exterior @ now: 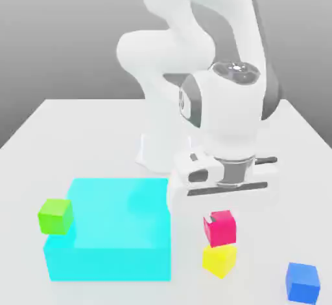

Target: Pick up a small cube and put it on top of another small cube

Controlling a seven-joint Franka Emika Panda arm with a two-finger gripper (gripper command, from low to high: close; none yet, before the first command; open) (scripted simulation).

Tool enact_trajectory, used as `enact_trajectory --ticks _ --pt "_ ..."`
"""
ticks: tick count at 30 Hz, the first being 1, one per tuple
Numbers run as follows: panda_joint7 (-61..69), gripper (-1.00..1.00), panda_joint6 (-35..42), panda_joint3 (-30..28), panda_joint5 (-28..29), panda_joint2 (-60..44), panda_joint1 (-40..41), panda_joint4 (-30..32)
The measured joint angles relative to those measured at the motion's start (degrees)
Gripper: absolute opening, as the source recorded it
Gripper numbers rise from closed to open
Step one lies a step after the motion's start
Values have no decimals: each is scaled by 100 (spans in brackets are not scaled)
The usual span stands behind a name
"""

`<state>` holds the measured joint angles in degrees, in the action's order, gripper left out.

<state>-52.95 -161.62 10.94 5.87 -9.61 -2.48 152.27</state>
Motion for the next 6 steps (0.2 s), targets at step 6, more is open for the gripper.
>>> enact_trajectory --ticks 6 --pt "-52 100 -105 -46 73 -112 -33 -7"
